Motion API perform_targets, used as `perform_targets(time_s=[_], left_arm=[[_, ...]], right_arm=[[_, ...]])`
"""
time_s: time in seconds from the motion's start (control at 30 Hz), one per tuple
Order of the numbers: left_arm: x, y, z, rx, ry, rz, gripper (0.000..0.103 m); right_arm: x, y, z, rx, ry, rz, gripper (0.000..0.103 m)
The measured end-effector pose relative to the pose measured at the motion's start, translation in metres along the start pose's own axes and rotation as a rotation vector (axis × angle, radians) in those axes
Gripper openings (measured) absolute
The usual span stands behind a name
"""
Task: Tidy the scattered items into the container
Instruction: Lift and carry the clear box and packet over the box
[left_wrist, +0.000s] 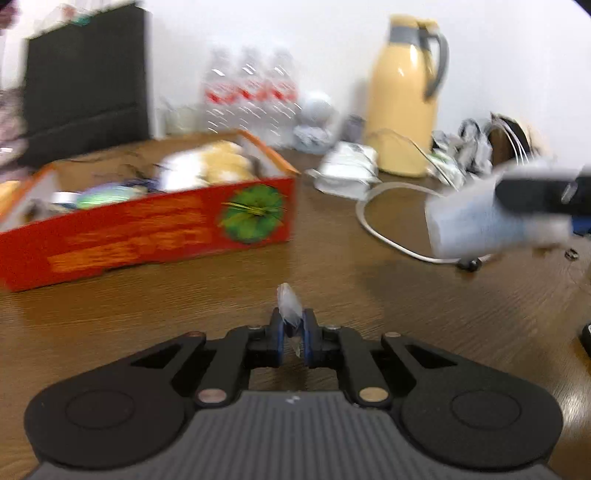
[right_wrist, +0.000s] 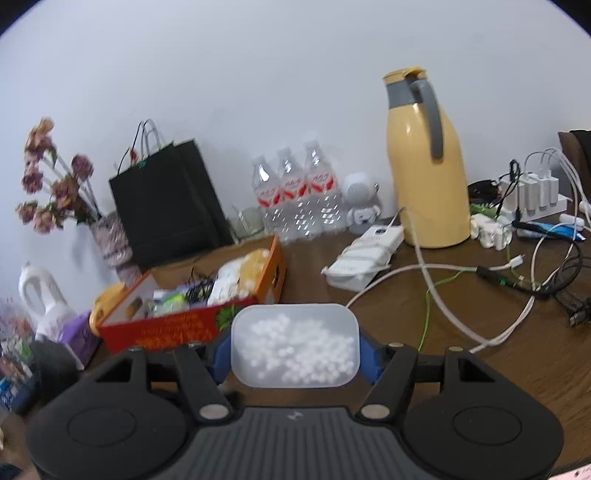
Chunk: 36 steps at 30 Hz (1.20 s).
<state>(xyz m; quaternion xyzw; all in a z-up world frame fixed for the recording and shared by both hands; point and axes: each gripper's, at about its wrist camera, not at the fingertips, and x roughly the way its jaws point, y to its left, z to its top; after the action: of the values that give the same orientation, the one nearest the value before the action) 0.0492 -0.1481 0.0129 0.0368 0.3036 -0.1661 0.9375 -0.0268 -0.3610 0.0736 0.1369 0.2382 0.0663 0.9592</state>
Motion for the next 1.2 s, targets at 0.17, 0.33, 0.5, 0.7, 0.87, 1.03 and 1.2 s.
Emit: perform_targets(time_s=[0.17,0.33,0.5,0.7,0.87,1.03,1.2], left_arm=[[-0.059,0.029,-0.02,0.007,-0.082,0.073,0.01],[-0.124,0.049,-0.048,-0.054,-0.183,0.176,0.01],[-0.185,0.057,-0.08,-0.061,-0.254,0.308,0.01],[-0.228,0.079,-0.099,-0.123,-0.325,0.385,0.01],[-0.226,0.1,-0.07,-0.158,-0.383,0.354,0.01],[-0.217,0.122,0.002,-0.16,-0.454,0.272,0.01],[-0.172,0.153,0.083,-0.091,-0.449,0.218,0.01]], right_arm=[[0.008,0.03,-0.024,-0.046,0.044,0.03,0.065],[-0.003,0.081,-0.054,-0.153,0.017,0.054,0.064],[-0.03,0.113,-0.08,-0.144,-0.033,0.105,0.065],[-0.07,0.147,-0.101,-0.203,-0.126,0.096,0.065],[-0.072,0.17,-0.088,-0.269,-0.197,0.069,0.065],[-0.054,0.186,-0.032,-0.288,-0.24,0.093,0.065],[-0.012,0.198,0.04,-0.295,-0.274,0.131,0.065]])
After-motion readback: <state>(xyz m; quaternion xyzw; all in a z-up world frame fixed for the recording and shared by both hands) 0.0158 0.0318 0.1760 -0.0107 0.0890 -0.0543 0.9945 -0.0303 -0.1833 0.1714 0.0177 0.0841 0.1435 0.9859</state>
